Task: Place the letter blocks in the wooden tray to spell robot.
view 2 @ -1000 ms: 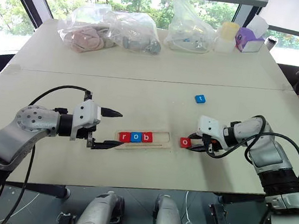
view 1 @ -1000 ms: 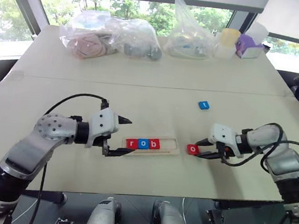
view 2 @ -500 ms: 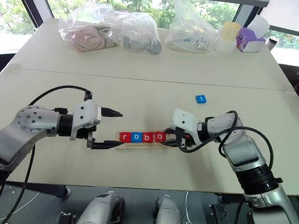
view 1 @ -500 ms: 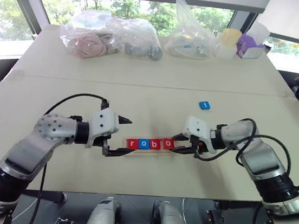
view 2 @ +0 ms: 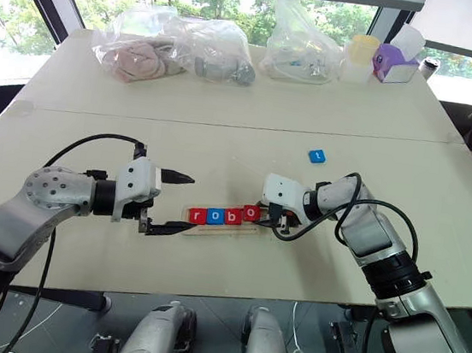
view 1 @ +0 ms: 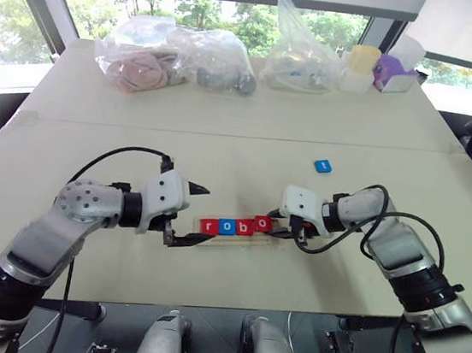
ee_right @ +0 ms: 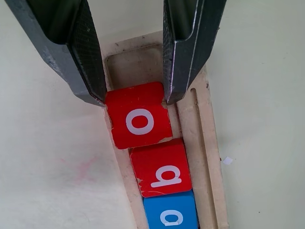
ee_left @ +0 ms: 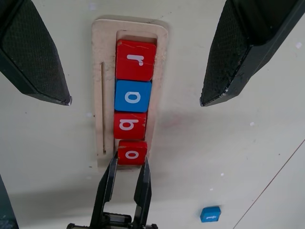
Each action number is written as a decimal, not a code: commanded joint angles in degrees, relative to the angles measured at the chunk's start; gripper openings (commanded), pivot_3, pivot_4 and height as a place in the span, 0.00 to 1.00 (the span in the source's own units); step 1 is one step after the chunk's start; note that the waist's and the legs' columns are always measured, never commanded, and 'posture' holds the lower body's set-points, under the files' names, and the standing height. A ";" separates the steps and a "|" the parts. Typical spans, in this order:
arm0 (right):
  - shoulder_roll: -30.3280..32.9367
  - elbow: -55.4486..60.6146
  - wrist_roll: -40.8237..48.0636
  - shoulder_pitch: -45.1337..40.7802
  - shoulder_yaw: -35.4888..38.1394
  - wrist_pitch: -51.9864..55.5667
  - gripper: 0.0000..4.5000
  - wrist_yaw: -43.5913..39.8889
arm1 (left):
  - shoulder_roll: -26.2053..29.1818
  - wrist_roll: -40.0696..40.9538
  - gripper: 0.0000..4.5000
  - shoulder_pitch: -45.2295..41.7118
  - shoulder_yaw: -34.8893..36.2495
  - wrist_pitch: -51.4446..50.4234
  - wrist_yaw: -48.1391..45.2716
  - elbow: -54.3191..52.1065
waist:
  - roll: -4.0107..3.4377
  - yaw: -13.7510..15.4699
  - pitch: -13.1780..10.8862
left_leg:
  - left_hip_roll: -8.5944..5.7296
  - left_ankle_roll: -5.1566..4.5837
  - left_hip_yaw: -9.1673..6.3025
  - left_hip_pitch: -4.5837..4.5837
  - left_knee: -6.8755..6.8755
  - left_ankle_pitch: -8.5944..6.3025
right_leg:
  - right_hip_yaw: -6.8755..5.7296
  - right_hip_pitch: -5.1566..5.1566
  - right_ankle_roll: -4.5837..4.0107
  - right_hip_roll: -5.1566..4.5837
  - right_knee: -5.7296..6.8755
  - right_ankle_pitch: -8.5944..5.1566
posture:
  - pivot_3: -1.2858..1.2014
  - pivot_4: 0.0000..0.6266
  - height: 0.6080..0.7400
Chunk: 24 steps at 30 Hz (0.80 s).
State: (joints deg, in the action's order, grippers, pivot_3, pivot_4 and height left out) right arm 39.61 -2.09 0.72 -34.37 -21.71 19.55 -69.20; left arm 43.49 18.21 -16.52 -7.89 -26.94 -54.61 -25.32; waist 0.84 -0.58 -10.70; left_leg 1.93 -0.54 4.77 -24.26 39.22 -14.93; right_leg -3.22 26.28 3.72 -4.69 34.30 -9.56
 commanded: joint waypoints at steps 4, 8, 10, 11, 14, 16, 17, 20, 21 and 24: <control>-0.36 1.36 0.18 -1.21 -0.09 0.83 0.25 -1.49 | -0.24 0.77 1.00 -0.29 1.20 -0.09 0.49 -2.03 | 0.00 0.00 0.00 | 0.00 0.00 -0.01 0.00 0.00 0.00 | 0.00 0.00 0.00 0.01 0.01 0.00 | 0.52 0.24 1.00; -0.39 1.46 0.22 -1.68 0.02 1.00 0.25 -1.97 | -0.30 0.78 1.00 -0.33 1.23 -0.23 0.61 -2.14 | 0.00 0.01 0.00 | 0.00 0.00 -0.01 0.00 0.00 0.00 | 0.00 0.00 0.00 0.01 0.00 0.00 | 0.52 0.24 1.00; -0.29 1.52 0.20 -1.88 0.06 1.04 0.25 -2.31 | -0.31 0.75 1.00 -0.32 1.21 -0.24 0.63 -2.18 | 0.00 0.01 0.00 | 0.00 0.00 -0.01 0.00 0.00 0.00 | 0.00 0.00 0.00 0.00 0.00 0.00 | 0.52 0.24 1.00; -0.23 1.63 0.20 -1.94 0.09 1.06 0.25 -2.46 | -0.32 0.73 1.00 -0.32 1.19 -0.25 0.63 -2.19 | 0.00 0.01 0.00 | 0.00 0.00 -0.01 0.00 0.00 0.00 | 0.00 0.00 0.00 0.00 0.00 0.00 | 0.52 0.24 1.00; -0.19 2.04 0.32 -1.96 0.24 1.35 0.25 -2.77 | -0.43 0.67 1.00 -0.39 1.11 -0.29 0.73 -2.22 | 0.00 0.01 0.00 | 0.00 0.00 -0.01 0.00 0.00 0.00 | 0.00 0.00 0.00 0.00 0.00 0.00 | 0.52 0.24 1.00; -0.28 2.07 0.34 -2.12 0.24 1.52 0.25 -2.93 | -0.58 0.65 1.00 -0.60 1.01 -0.34 0.82 -2.13 | 0.00 0.01 0.00 | 0.00 0.00 -0.01 0.00 0.00 0.00 | 0.00 0.00 0.00 0.00 0.00 0.00 | 0.52 0.24 1.00; -0.33 2.05 0.34 -2.17 0.25 1.55 0.25 -2.99 | -0.63 0.64 1.00 -0.66 0.97 -0.33 0.85 -2.11 | 0.00 0.01 0.00 | 0.00 0.00 -0.01 0.00 0.00 0.00 | 0.00 0.00 0.00 0.00 0.00 0.00 | 0.52 0.24 1.00; -0.42 2.15 0.34 -2.42 0.36 1.76 0.25 -3.11 | -0.69 0.63 1.00 -0.67 0.95 -0.31 0.90 -2.11 | 0.00 0.00 0.00 | 0.00 0.00 -0.01 0.00 0.00 0.00 | 0.00 0.00 0.00 0.00 0.01 0.00 | 0.52 0.24 1.00; -0.44 2.22 0.38 -2.54 0.40 1.86 0.25 -3.17 | -0.70 0.61 1.00 -0.67 0.94 -0.30 0.91 -2.11 | 0.00 0.00 0.00 | 0.00 0.00 0.00 0.00 0.00 0.00 | 0.00 0.00 0.00 0.00 0.01 0.00 | 0.52 0.24 1.00; -0.57 2.42 0.51 -2.84 0.62 2.06 0.25 -3.19 | -0.76 0.58 1.00 -0.68 0.90 -0.35 0.98 -2.15 | 0.00 0.00 0.00 | 0.00 0.00 -0.01 0.00 0.00 0.00 | 0.00 0.00 0.00 0.01 0.01 0.00 | 0.52 0.24 1.00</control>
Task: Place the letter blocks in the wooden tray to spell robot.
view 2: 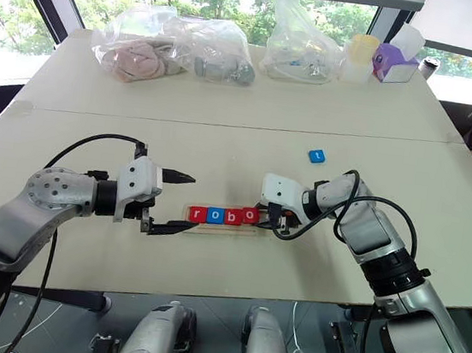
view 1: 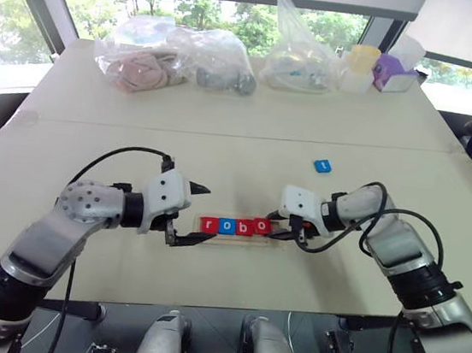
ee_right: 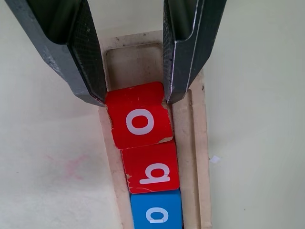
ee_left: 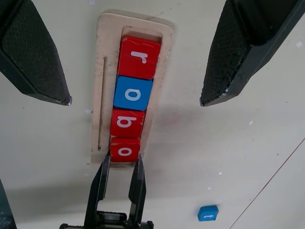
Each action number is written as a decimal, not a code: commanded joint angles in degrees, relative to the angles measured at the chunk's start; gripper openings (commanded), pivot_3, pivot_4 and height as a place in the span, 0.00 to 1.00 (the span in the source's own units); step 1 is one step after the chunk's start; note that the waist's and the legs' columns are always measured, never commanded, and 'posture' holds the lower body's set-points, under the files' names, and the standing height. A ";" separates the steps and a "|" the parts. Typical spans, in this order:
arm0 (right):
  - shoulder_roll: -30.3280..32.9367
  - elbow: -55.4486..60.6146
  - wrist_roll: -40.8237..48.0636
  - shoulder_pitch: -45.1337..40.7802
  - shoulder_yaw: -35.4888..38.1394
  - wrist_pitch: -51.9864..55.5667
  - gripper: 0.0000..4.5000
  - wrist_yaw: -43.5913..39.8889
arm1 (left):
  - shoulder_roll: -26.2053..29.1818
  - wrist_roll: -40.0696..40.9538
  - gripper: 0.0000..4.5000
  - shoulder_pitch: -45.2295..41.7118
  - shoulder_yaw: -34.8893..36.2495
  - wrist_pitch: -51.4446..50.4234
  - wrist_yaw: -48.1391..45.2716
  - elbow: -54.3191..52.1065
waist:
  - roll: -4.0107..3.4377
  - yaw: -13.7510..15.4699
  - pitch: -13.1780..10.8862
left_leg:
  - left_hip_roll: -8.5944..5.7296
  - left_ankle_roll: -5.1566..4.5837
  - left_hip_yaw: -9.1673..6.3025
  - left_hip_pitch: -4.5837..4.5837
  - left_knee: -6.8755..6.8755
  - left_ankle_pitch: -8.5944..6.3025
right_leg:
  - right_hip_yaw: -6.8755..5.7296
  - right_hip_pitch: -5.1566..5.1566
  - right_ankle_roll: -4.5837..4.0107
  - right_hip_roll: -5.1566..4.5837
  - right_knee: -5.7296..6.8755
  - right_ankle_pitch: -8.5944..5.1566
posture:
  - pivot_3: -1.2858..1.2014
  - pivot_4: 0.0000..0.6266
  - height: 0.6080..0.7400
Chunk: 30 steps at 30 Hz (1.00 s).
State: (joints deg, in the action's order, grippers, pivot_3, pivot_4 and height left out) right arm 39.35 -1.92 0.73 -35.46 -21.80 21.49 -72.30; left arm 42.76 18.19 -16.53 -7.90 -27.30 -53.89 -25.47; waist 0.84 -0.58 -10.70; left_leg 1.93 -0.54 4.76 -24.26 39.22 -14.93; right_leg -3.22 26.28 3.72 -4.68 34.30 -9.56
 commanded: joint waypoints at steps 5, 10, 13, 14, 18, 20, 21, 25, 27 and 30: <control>-0.27 2.76 0.75 -2.23 1.01 0.54 0.25 -0.10 | -0.13 0.60 1.00 -0.61 0.80 -0.07 0.34 -2.16 | 0.00 0.03 0.00 | 0.00 0.00 0.00 0.00 0.00 0.00 | 0.00 0.00 0.00 0.00 0.00 0.00 | 0.52 0.24 1.00; 0.06 3.78 0.99 -2.05 1.12 1.30 0.25 -0.25 | -0.17 0.55 1.00 -0.68 0.77 0.00 0.32 -2.07 | 0.00 0.00 0.00 | 0.00 0.00 0.00 0.00 0.00 0.00 | 0.00 0.01 0.00 0.00 0.00 0.00 | 0.52 0.24 1.00; 0.45 4.35 1.04 -1.57 1.04 1.66 0.25 -0.52 | -0.34 0.43 1.00 -0.96 0.53 0.06 0.36 -1.91 | 0.00 0.01 0.00 | 0.00 0.00 0.00 0.00 0.00 0.00 | 0.00 0.00 0.00 0.00 0.00 0.00 | 0.52 0.24 1.00; 0.55 4.43 0.99 -1.46 1.00 1.65 0.25 -0.57 | -0.39 0.42 1.00 -1.02 0.49 0.06 0.37 -1.88 | 0.00 0.01 0.00 | 0.00 0.00 0.00 0.00 0.00 0.00 | 0.00 0.00 0.00 0.00 0.00 0.00 | 0.52 0.24 1.00; 0.75 3.92 0.51 -1.24 0.78 1.32 0.25 -0.53 | -0.42 0.37 1.00 -1.01 0.41 0.14 0.30 -1.86 | 0.00 -0.01 0.00 | 0.00 0.00 0.00 0.00 0.00 0.00 | 0.00 0.00 0.00 0.00 0.00 0.00 | 0.52 0.24 1.00; 0.92 3.41 0.10 -1.13 0.66 0.76 0.25 -0.42 | -0.42 0.33 1.00 -1.02 0.38 0.15 0.31 -1.86 | 0.00 0.01 0.00 | 0.00 0.00 0.00 0.00 0.00 0.00 | 0.00 0.00 0.00 0.00 0.00 0.00 | 0.52 0.24 1.00; 0.99 3.34 0.02 -1.07 0.65 0.68 0.25 -0.43 | -0.43 0.31 1.00 -1.00 0.39 0.17 0.34 -1.88 | 0.00 0.02 0.00 | 0.00 0.00 0.00 0.00 0.00 0.00 | 0.00 0.00 0.00 0.00 0.00 0.00 | 0.52 0.24 1.00; 1.15 3.37 -0.01 -1.00 0.54 0.68 0.25 -0.58 | -0.39 0.19 1.00 -0.96 0.43 0.32 0.37 -1.79 | 0.00 0.00 0.00 | 0.00 0.00 0.00 0.00 0.00 0.00 | 0.00 0.00 0.00 0.00 0.00 0.00 | 0.52 0.24 1.00; 1.23 3.23 -0.18 -1.03 0.41 0.54 0.25 -0.61 | -0.37 0.18 1.00 -1.03 0.48 0.37 0.33 -1.67 | 0.00 -0.01 0.00 | 0.00 0.00 0.00 0.00 0.00 0.00 | 0.00 0.01 0.00 0.00 0.00 0.00 | 0.52 0.24 1.00; 1.42 3.13 -0.40 -0.93 0.34 0.31 0.25 -0.73 | -0.40 0.15 1.00 -1.06 0.48 0.45 0.34 -1.62 | 0.00 0.01 0.00 | 0.00 0.00 0.00 0.00 0.00 0.00 | 0.00 0.00 0.00 0.00 0.00 0.00 | 0.52 0.24 1.00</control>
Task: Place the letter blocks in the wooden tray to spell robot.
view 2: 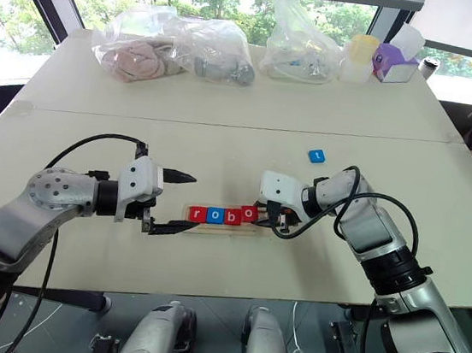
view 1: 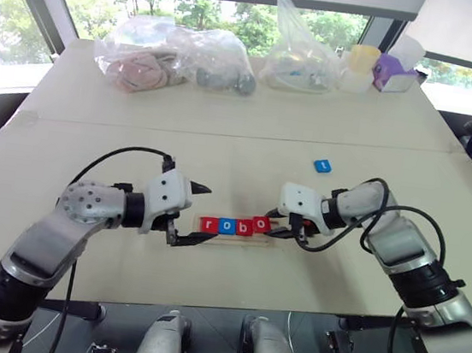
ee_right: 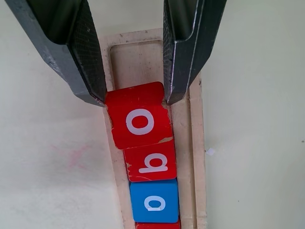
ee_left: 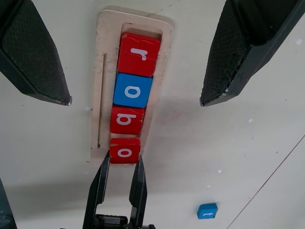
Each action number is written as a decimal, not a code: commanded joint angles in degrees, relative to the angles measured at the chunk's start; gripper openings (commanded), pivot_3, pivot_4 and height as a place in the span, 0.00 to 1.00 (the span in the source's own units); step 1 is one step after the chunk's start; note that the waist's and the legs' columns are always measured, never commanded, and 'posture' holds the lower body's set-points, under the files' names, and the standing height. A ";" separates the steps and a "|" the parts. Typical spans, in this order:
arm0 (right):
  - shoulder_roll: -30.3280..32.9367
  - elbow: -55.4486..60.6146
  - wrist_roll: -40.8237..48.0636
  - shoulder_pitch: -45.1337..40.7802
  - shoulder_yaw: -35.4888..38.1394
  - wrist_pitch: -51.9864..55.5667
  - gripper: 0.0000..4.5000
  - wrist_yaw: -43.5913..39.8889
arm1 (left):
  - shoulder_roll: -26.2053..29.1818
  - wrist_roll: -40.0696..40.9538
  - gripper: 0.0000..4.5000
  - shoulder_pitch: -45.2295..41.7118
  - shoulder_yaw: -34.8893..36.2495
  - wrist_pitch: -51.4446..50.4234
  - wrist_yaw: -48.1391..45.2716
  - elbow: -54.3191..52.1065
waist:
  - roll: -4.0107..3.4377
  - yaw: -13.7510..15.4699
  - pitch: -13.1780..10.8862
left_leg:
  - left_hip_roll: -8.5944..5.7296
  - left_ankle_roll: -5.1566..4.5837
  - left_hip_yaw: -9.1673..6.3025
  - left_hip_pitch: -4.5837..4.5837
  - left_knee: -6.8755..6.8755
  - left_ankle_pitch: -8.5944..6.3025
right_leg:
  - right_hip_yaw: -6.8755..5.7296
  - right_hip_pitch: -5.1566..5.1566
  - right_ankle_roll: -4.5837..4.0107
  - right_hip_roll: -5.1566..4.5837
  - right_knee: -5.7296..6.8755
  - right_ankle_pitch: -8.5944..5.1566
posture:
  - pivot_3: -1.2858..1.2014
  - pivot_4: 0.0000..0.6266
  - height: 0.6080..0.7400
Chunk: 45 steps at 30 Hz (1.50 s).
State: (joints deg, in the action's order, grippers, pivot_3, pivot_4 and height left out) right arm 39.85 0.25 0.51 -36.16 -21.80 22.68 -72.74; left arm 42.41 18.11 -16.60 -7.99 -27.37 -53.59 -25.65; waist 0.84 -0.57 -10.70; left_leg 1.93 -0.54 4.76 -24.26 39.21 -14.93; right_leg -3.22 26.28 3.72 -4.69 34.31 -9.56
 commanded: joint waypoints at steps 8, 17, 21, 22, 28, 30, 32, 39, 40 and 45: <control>0.73 1.09 -0.20 -0.24 0.41 -0.73 0.25 -0.70 | -0.10 0.01 1.00 -1.09 0.46 0.81 -0.05 -1.17 | 0.00 0.00 0.00 | 0.00 0.00 0.00 0.00 0.00 0.00 | 0.00 0.00 0.00 0.00 0.00 0.00 | 0.52 0.24 1.00; 0.61 0.92 -0.30 -0.34 0.47 -0.95 0.36 -0.75 | -0.06 -0.01 1.00 -1.00 0.55 0.90 -0.04 -1.17 | 0.00 0.00 0.00 | 0.00 0.00 0.00 0.00 0.00 0.00 | 0.00 0.00 0.00 0.00 0.00 0.00 | 0.52 0.24 1.00; 0.56 0.92 -0.24 -0.38 0.55 -0.88 0.83 -0.71 | -0.10 -0.04 1.00 -0.97 0.49 0.91 0.00 -1.20 | 0.00 0.00 0.00 | 0.00 0.00 0.00 0.00 0.00 0.00 | 0.00 0.00 0.00 0.00 0.00 0.00 | 0.52 0.24 1.00; 0.60 1.06 -0.23 -0.33 0.54 -0.77 0.95 -0.73 | -0.07 -0.02 1.00 -0.89 0.53 0.93 -0.02 -1.22 | 0.00 0.00 0.00 | 0.00 0.00 0.00 0.00 0.00 0.00 | 0.00 0.00 0.00 0.00 0.00 0.00 | 0.52 0.24 1.00; 1.13 3.20 1.32 -0.65 1.65 0.94 0.99 -1.61 | -0.11 0.01 1.00 -0.88 0.50 0.79 0.05 -1.26 | 0.00 0.01 0.00 | 0.00 0.00 0.00 0.00 0.00 0.00 | 0.00 0.00 0.00 0.00 0.00 0.00 | 0.52 0.24 1.00; 0.96 3.89 2.79 -1.76 3.24 2.63 0.99 -1.54 | -0.13 0.03 1.00 -0.86 0.52 0.78 0.06 -1.25 | 0.00 0.00 0.00 | 0.00 0.00 0.00 0.00 0.00 0.00 | 0.00 0.00 0.00 0.00 0.00 0.00 | 0.52 0.24 1.00; 0.79 3.03 2.95 -3.36 4.67 3.07 0.99 -0.10 | -0.14 0.06 1.00 -0.85 0.54 0.77 0.07 -1.28 | 0.00 0.00 0.00 | 0.00 0.00 0.00 0.00 0.00 0.00 | 0.00 0.00 0.00 0.00 0.01 0.00 | 0.52 0.24 1.00; 0.94 -3.33 -1.25 -5.18 6.04 -3.27 0.99 6.97 | -0.42 0.02 1.00 -0.84 0.26 0.82 0.10 -1.36 | 0.00 0.11 0.00 | 0.00 0.01 0.00 0.00 0.00 0.01 | -0.01 0.00 0.00 0.00 0.00 0.00 | 0.52 0.24 1.00; 0.67 -4.48 -2.12 -5.16 5.94 -4.74 0.99 8.28 | -0.48 0.01 1.00 -0.90 0.18 0.83 0.10 -1.35 | 0.00 0.06 0.00 | 0.00 0.01 0.01 -0.01 0.00 0.01 | -0.01 0.01 0.00 0.00 -0.01 0.00 | 0.52 0.24 1.00; -1.46 -8.09 -4.23 -5.15 5.61 -7.94 0.99 12.72 | -0.57 0.01 1.00 -1.14 0.13 0.88 -0.06 -1.12 | 0.00 -0.05 0.00 | -0.01 0.01 0.04 -0.02 0.00 0.01 | 0.01 0.02 0.00 0.00 0.00 0.00 | 0.52 0.24 1.00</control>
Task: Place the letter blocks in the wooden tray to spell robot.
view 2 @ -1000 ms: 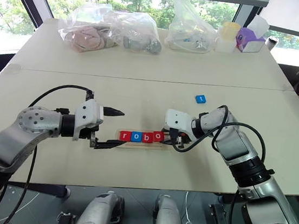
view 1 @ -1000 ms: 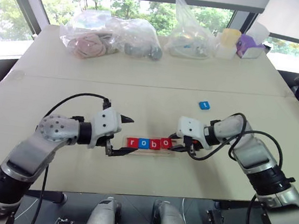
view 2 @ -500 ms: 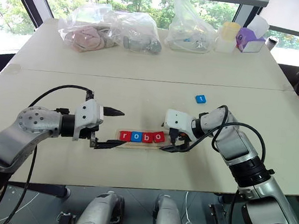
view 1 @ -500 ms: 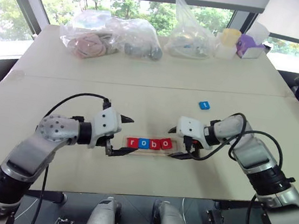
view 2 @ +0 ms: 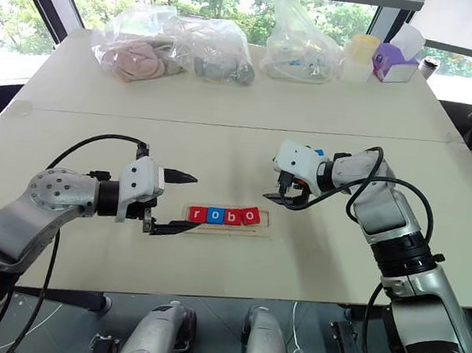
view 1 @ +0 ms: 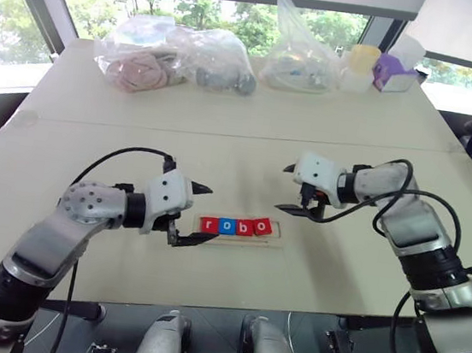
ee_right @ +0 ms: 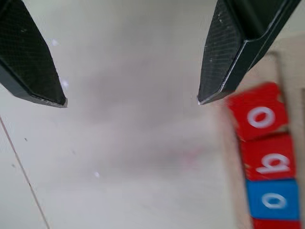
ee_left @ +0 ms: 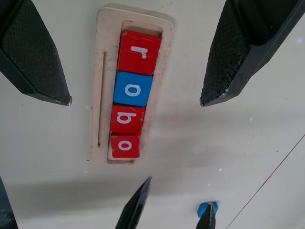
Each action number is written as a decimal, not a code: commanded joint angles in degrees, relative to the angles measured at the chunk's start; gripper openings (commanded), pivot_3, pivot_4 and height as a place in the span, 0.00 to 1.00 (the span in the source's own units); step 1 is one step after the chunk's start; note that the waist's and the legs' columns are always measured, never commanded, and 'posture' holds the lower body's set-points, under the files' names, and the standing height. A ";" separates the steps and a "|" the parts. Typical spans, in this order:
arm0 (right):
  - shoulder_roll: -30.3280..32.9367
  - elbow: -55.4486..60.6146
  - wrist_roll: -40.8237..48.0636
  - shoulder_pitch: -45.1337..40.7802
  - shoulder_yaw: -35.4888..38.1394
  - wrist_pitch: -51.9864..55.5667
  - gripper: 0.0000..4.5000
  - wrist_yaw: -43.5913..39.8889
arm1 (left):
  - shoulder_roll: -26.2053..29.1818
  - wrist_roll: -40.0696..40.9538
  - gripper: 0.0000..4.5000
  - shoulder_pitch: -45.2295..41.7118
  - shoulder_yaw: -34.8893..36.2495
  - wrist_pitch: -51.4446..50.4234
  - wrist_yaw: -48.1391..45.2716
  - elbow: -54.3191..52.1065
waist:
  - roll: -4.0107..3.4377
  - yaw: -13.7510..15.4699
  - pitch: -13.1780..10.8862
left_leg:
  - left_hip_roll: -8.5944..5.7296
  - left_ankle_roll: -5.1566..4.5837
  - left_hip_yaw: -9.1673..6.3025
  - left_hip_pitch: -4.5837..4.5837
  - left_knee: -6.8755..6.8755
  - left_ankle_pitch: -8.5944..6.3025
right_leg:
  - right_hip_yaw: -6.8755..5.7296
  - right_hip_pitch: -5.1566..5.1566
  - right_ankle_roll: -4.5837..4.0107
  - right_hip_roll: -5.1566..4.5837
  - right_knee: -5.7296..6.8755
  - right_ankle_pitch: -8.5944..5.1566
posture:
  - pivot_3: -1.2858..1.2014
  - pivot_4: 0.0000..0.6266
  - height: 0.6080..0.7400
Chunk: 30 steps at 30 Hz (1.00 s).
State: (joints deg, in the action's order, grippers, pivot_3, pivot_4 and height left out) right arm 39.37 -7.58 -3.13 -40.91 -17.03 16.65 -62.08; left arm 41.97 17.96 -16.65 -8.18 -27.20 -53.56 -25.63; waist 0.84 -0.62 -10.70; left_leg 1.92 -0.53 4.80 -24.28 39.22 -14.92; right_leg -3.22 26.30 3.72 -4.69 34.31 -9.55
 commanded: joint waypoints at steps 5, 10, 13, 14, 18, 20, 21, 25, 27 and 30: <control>-1.98 0.04 -1.14 2.00 0.16 -2.76 0.99 2.99 | -0.09 0.18 1.00 -1.01 0.38 0.54 -0.08 -1.27 | 0.00 -0.02 0.00 | 0.01 0.00 -0.02 0.01 0.00 0.00 | 0.00 0.00 0.00 0.01 0.02 0.00 | 0.52 0.24 1.00; -2.54 3.93 0.10 3.97 0.20 -0.21 0.99 1.91 | 0.00 0.23 1.00 -0.70 0.52 0.38 0.00 -1.50 | 0.00 0.01 0.00 | 0.00 0.00 -0.01 0.00 0.00 0.00 | 0.01 -0.01 0.00 0.00 0.00 0.00 | 0.52 0.24 1.00; -2.32 6.27 0.40 5.17 0.03 0.88 0.99 1.36 | -0.08 0.23 1.00 -0.74 0.47 0.37 0.04 -1.47 | 0.00 0.00 0.00 | 0.01 0.00 -0.04 0.01 0.00 0.00 | 0.00 0.00 0.00 0.01 0.03 0.00 | 0.52 0.24 1.00; -2.28 6.91 0.43 5.44 0.06 1.24 0.99 1.34 | -0.08 0.20 1.00 -0.77 0.44 0.41 0.03 -1.45 | 0.00 0.00 0.00 | 0.01 0.00 -0.04 0.01 0.00 0.00 | 0.00 0.00 0.00 0.01 0.03 0.00 | 0.52 0.24 1.00; -1.96 9.71 1.07 6.31 0.27 3.26 0.99 0.73 | -0.11 0.17 1.00 -0.90 0.36 0.51 -0.09 -1.28 | 0.00 0.01 0.00 | 0.01 0.00 -0.04 0.01 0.00 0.00 | 0.00 0.00 0.00 0.01 0.03 0.00 | 0.52 0.24 1.00; -1.61 11.02 1.27 7.04 0.03 3.76 0.99 0.12 | -0.12 0.10 1.00 -0.98 0.24 0.57 -0.15 -1.23 | 0.00 0.03 0.00 | 0.01 0.00 -0.04 0.01 0.00 0.00 | 0.00 -0.01 0.00 0.01 0.03 0.00 | 0.52 0.24 1.00; -1.59 11.40 1.28 7.27 0.06 3.94 0.99 0.11 | -0.17 0.13 1.00 -1.10 0.20 0.53 -0.18 -1.19 | 0.00 0.06 0.00 | 0.01 0.00 -0.04 0.01 0.00 0.00 | 0.00 -0.01 0.00 0.01 0.03 0.00 | 0.52 0.24 1.00; -1.12 10.91 0.30 6.80 0.90 3.70 0.99 1.32 | -0.07 0.12 1.00 -1.27 0.20 0.60 -0.38 -1.12 | 0.00 0.03 0.00 | 0.01 0.00 -0.03 0.01 0.00 0.00 | 0.00 -0.01 0.00 0.01 0.02 0.00 | 0.52 0.24 1.00; -0.52 10.49 0.09 6.57 1.26 3.56 0.99 1.49 | -0.07 0.13 1.00 -1.27 0.22 0.56 -0.43 -1.13 | 0.00 0.05 0.00 | 0.01 0.00 -0.03 0.01 0.01 0.00 | 0.00 -0.01 0.00 0.01 0.02 0.00 | 0.52 0.24 1.00; 1.52 11.10 0.62 7.30 2.32 3.76 0.99 0.76 | -0.05 0.10 1.00 -1.20 0.23 0.64 -0.54 -1.15 | 0.00 0.09 0.00 | 0.01 0.00 -0.03 0.01 0.01 0.00 | 0.00 -0.01 0.00 0.01 0.02 0.00 | 0.52 0.24 1.00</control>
State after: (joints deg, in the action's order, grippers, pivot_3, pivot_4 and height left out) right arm 39.77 1.91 -3.06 -33.30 -17.03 20.84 -61.15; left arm 41.80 17.95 -17.08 -8.22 -27.20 -53.97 -25.63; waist 0.84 -0.53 -10.70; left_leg 1.93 -0.52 4.77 -24.28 39.22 -14.91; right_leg -3.22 26.29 3.72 -4.68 34.32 -9.56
